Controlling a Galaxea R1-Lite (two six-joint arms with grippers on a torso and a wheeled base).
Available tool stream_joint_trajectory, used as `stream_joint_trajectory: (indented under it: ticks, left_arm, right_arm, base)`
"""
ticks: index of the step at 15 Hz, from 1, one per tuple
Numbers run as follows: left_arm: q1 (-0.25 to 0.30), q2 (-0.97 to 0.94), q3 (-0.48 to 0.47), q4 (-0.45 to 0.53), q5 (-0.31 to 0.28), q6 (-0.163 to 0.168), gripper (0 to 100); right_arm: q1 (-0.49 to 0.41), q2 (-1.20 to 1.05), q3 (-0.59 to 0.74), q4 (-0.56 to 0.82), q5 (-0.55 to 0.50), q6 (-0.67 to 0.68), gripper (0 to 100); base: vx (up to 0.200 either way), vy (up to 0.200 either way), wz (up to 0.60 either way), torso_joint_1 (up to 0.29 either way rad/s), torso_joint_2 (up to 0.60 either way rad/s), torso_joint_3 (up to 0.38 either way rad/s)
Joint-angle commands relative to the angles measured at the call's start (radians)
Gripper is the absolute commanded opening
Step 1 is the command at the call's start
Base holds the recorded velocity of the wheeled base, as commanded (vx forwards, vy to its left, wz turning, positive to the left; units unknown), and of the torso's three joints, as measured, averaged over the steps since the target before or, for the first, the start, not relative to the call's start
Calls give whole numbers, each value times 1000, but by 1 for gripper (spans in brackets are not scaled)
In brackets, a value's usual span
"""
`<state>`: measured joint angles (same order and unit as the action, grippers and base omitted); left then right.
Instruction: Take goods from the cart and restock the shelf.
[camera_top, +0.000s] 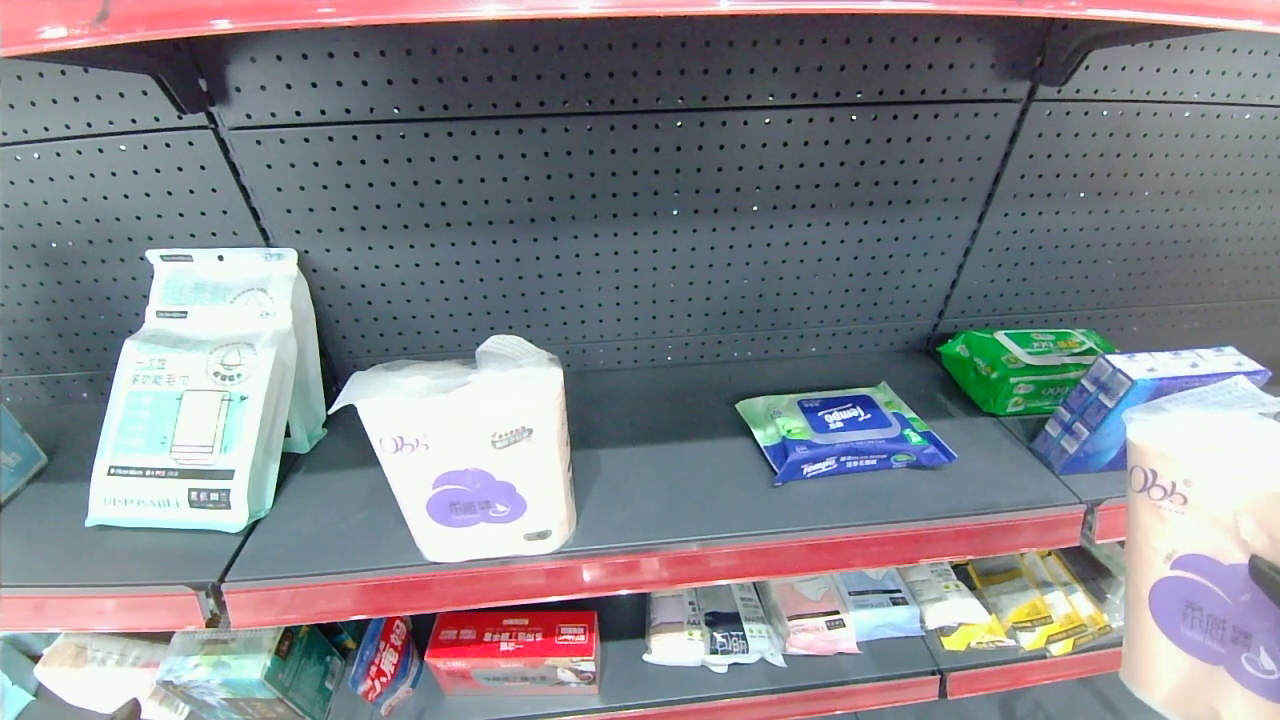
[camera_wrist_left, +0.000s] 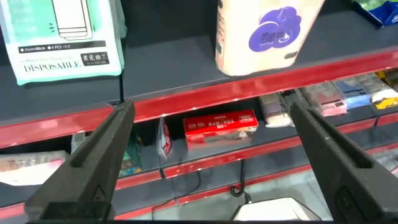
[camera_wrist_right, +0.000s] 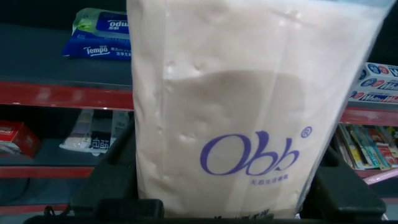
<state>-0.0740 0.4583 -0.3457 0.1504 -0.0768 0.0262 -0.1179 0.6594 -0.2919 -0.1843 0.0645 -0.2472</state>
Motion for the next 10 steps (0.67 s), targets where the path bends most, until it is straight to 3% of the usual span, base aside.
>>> stream_joint_trajectory:
  ticks: [1,10]
  left_arm:
    - [0,-3,2,0,0,0,100]
    - [-4,-158,47,29,-34,0,100]
  right_arm:
    - [1,-21,5,0,0,-1,0]
    - [30,-26,5,0,14,-26,0]
  base:
    - [0,0,0,0,0,0]
    - [0,0,0,0,0,0]
